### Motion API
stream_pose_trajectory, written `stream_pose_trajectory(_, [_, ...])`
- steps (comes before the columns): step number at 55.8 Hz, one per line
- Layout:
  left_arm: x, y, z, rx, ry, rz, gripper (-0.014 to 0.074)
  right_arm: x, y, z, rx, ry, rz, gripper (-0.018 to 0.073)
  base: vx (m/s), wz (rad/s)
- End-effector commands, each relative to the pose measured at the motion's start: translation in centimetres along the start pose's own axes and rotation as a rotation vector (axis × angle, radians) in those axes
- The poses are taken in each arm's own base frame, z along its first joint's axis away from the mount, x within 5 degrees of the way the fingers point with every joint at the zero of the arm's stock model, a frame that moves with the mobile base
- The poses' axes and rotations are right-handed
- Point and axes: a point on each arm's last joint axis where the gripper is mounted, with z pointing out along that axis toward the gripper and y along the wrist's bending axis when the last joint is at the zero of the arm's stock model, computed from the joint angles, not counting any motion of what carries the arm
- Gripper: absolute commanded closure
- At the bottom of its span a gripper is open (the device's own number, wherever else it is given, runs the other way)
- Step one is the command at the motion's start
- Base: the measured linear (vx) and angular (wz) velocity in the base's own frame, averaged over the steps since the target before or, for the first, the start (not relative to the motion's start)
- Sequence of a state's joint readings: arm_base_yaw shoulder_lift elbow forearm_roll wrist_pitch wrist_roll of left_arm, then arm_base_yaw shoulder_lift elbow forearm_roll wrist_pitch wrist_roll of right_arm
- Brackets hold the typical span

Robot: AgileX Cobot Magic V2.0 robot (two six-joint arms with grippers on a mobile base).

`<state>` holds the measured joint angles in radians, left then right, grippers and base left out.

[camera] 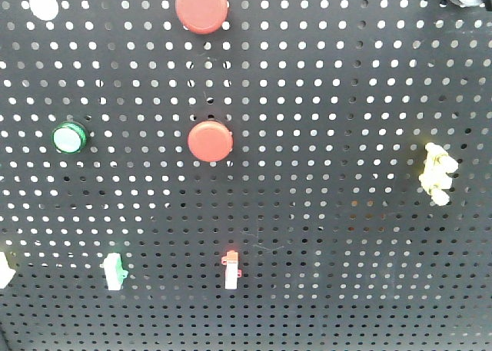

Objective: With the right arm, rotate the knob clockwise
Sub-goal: 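Align the open right gripper fingers around the silver knob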

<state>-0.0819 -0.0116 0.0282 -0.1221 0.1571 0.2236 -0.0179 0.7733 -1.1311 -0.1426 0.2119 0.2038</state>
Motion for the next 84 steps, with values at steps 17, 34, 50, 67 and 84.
stream_pose_trajectory(17, [0.2,0.0,0.1,-0.009,-0.068,-0.008,0.0603,-1.8,7.9,2.4,-0.444,-0.141,-0.380,0.0564,0.00,0.00])
stream_pose_trajectory(34, [0.2,0.0,0.1,-0.009,-0.068,-0.008,0.0603,-2.0,8.8,3.7,-0.437,-0.179,-0.604,0.0510,0.00,0.00])
stream_pose_trajectory(50, [0.2,0.0,0.1,-0.009,-0.068,-0.008,0.0603,-1.7,8.5,3.7,-0.412,-0.151,-0.708,0.0291,0.00,0.00])
stream_pose_trajectory(67, [0.2,0.0,0.1,-0.009,-0.068,-0.008,0.0603,-2.4,7.9,3.6,-0.376,-0.095,-0.625,0.0256,0.00,0.00])
stream_pose_trajectory(84, [0.2,0.0,0.1,-0.009,-0.068,-0.008,0.0603,-5.0,6.1,3.9,-0.262,0.116,-0.624,0.0256,0.00,0.00])
